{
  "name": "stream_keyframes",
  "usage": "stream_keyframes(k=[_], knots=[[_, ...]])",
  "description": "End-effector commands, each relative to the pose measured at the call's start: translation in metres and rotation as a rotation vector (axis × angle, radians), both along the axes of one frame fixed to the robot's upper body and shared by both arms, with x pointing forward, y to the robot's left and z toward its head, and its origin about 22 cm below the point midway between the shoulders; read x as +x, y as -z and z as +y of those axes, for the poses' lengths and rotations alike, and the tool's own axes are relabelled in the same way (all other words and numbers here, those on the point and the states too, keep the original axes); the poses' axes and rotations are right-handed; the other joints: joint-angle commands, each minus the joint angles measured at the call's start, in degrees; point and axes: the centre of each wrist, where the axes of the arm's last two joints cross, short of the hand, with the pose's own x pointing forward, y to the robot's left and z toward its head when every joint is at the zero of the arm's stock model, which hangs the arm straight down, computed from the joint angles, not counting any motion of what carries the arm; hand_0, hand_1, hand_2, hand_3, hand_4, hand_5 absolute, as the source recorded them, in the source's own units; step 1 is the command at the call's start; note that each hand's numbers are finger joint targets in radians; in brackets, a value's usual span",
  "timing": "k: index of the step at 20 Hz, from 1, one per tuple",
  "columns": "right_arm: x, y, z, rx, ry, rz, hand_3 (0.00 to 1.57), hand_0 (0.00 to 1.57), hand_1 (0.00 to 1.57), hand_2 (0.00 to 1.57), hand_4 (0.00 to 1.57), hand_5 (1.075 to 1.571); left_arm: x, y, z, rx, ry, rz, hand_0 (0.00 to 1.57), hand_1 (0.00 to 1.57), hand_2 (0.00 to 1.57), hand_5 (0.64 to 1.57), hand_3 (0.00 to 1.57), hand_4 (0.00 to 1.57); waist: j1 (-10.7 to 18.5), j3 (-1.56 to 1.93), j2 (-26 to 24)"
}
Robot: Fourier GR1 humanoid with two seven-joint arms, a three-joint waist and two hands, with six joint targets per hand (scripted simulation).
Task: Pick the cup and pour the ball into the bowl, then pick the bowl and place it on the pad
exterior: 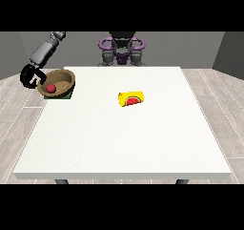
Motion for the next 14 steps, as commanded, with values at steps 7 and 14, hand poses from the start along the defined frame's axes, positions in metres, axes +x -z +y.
stream_keyframes(k=[7,14], knots=[[0.021,-0.007,0.029,-0.031,-0.045,0.138,1.32,1.57,1.57,1.57,1.24,1.571,0.025,0.05,0.005,-0.004,-0.01,0.131,0.0,0.0,0.0,1.532,0.0,0.0,-0.2,-0.14,-7.5],[0.02,0.033,0.044,0.047,-0.035,0.092,1.13,1.57,1.57,1.57,1.12,1.568,0.005,0.013,0.014,0.003,-0.026,0.058,0.0,0.0,0.0,1.525,0.0,0.0,-1.2,-0.05,-2.9]])
